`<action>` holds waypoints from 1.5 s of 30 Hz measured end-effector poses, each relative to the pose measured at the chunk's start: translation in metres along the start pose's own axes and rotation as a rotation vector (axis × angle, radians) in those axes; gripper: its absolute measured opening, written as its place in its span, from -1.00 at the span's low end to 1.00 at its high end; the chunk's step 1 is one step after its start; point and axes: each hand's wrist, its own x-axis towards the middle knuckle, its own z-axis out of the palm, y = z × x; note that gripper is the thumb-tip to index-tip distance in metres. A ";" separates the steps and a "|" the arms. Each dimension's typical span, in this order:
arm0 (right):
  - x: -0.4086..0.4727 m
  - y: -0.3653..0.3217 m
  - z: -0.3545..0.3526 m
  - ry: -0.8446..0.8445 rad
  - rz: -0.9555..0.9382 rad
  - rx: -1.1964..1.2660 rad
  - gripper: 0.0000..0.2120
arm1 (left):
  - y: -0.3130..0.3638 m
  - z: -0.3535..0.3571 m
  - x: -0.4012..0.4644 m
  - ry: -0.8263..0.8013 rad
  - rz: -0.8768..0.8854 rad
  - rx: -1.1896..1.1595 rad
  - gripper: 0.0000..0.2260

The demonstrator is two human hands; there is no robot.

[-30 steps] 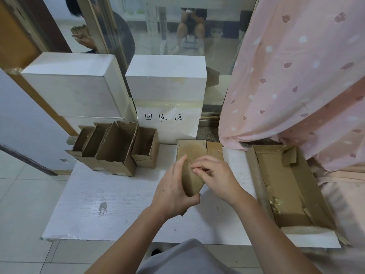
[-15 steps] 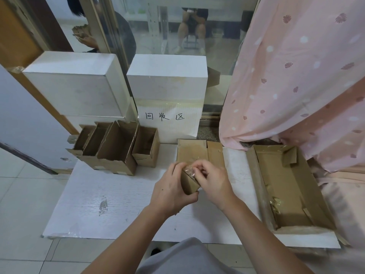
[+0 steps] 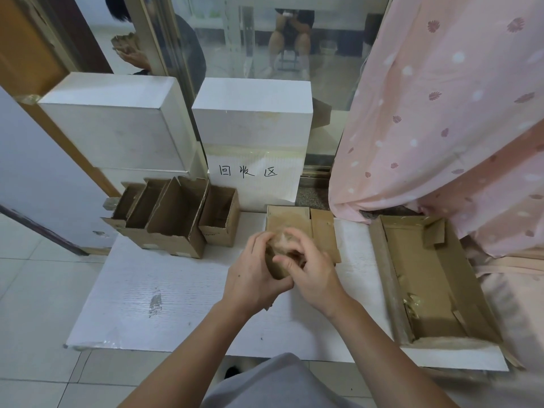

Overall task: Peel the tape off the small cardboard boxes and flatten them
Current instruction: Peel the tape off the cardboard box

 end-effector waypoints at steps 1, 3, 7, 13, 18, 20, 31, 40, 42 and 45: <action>0.000 0.000 0.000 -0.004 0.013 0.015 -0.55 | 0.000 0.000 0.000 0.004 -0.004 0.001 -0.27; 0.000 0.003 0.000 -0.025 0.018 -0.002 -0.51 | -0.001 0.000 0.000 0.000 -0.010 -0.005 -0.27; 0.002 0.014 0.005 0.064 -0.123 -0.157 -0.71 | -0.001 0.002 -0.001 -0.014 0.004 0.002 -0.23; 0.002 0.021 0.009 0.241 -0.201 -0.163 -0.77 | 0.004 0.004 -0.004 -0.008 0.027 0.002 -0.28; 0.000 0.028 0.012 0.215 -0.278 -0.290 -0.68 | 0.007 0.002 -0.001 -0.016 0.047 -0.003 -0.29; 0.001 0.031 0.012 0.170 -0.281 -0.335 -0.69 | 0.006 0.001 0.000 -0.024 0.052 -0.005 -0.30; 0.008 0.022 0.004 0.096 -0.054 -0.105 -0.86 | 0.003 0.001 0.000 -0.023 0.048 0.058 -0.35; 0.011 0.018 0.008 0.153 0.093 -0.112 -0.71 | 0.004 0.001 0.005 0.011 0.084 0.106 -0.27; 0.013 0.017 0.007 0.137 0.063 -0.136 -0.77 | 0.003 0.002 0.005 0.020 0.086 0.110 -0.26; 0.014 0.016 0.005 0.115 -0.028 -0.129 -0.91 | 0.001 0.002 0.005 0.028 0.096 0.121 -0.24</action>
